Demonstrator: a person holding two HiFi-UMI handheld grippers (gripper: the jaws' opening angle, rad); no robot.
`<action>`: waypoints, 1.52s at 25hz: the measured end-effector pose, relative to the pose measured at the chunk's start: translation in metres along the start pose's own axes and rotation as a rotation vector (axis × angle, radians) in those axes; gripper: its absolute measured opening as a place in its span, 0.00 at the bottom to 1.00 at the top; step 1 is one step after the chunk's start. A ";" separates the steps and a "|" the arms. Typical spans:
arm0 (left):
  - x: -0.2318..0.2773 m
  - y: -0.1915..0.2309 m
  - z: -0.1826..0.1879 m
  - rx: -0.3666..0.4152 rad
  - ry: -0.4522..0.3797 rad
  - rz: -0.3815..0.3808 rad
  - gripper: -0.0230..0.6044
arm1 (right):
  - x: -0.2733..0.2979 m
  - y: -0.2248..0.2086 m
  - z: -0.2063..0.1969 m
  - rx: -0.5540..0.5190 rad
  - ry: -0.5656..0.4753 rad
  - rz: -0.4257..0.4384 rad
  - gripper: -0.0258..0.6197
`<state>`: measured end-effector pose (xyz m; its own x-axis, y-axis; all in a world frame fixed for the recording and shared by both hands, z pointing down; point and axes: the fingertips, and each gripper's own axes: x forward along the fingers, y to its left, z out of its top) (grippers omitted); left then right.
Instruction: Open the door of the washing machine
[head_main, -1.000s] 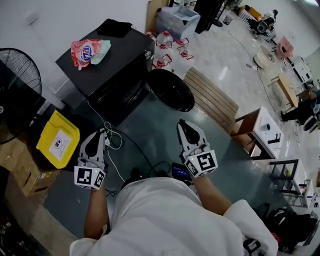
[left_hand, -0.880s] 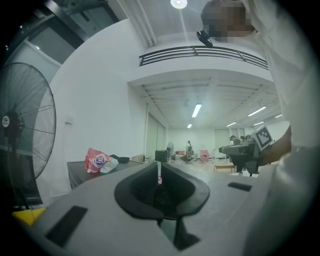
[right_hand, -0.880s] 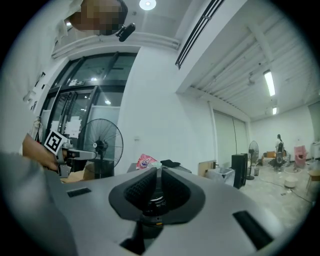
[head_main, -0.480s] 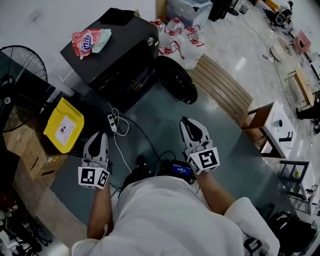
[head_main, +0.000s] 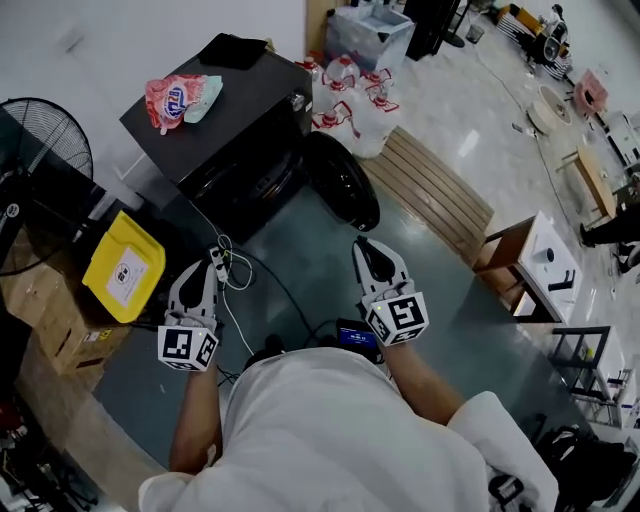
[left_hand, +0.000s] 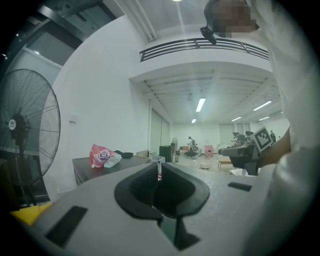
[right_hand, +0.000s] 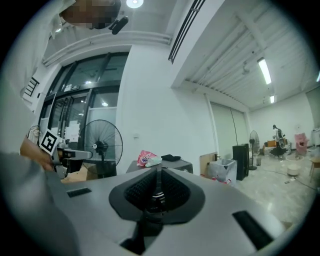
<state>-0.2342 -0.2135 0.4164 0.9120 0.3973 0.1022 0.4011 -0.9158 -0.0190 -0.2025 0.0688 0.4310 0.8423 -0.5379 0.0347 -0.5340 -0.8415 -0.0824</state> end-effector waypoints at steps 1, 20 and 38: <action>0.001 0.001 0.001 0.001 -0.008 -0.005 0.08 | 0.001 0.001 0.002 -0.012 -0.003 0.002 0.12; -0.007 -0.008 -0.007 -0.019 0.002 -0.034 0.08 | -0.002 0.022 -0.014 -0.037 0.031 0.015 0.11; -0.021 -0.008 -0.009 -0.042 -0.009 0.001 0.08 | -0.012 0.023 -0.012 -0.035 0.014 -0.001 0.11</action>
<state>-0.2577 -0.2154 0.4236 0.9130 0.3970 0.0934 0.3967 -0.9177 0.0225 -0.2258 0.0558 0.4405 0.8419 -0.5375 0.0485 -0.5355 -0.8432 -0.0474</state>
